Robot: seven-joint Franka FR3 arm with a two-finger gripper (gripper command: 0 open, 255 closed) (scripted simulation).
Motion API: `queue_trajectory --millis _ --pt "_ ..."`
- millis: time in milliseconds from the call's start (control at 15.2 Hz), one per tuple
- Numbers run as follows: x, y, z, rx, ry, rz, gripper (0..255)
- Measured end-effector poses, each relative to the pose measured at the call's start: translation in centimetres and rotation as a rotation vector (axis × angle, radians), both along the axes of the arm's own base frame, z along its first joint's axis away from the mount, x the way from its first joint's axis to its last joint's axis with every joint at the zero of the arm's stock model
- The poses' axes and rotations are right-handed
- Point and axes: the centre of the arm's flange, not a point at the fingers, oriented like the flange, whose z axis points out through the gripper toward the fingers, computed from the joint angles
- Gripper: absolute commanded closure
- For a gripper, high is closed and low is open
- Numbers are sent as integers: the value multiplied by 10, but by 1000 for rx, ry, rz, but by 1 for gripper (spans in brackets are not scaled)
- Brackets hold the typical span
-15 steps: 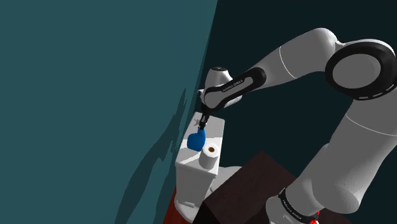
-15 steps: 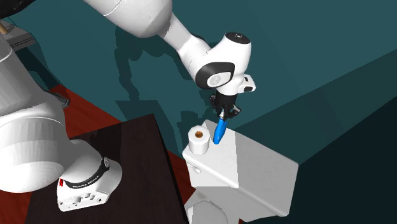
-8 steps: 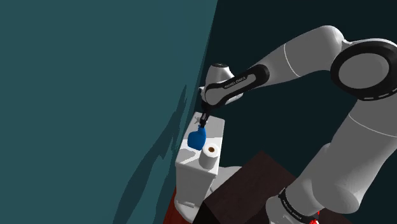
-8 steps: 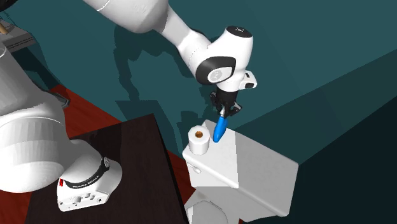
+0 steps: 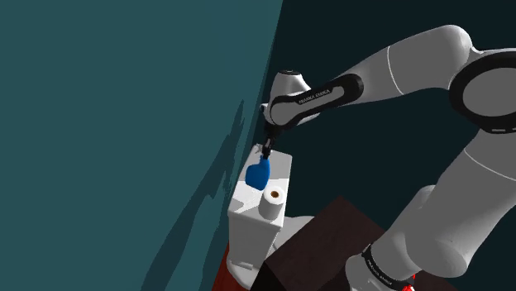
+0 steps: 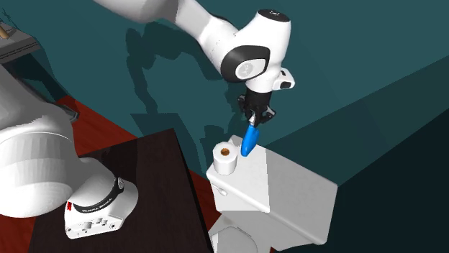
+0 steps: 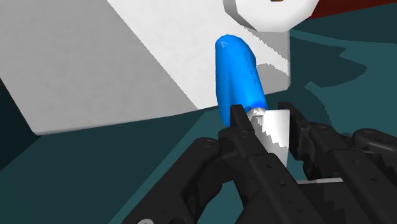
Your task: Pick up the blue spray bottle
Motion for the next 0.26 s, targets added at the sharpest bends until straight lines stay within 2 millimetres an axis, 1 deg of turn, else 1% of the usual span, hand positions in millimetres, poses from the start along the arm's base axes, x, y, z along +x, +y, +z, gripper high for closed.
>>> queue_trajectory --millis 264 --pt "2 -1 19 0 0 0 255"
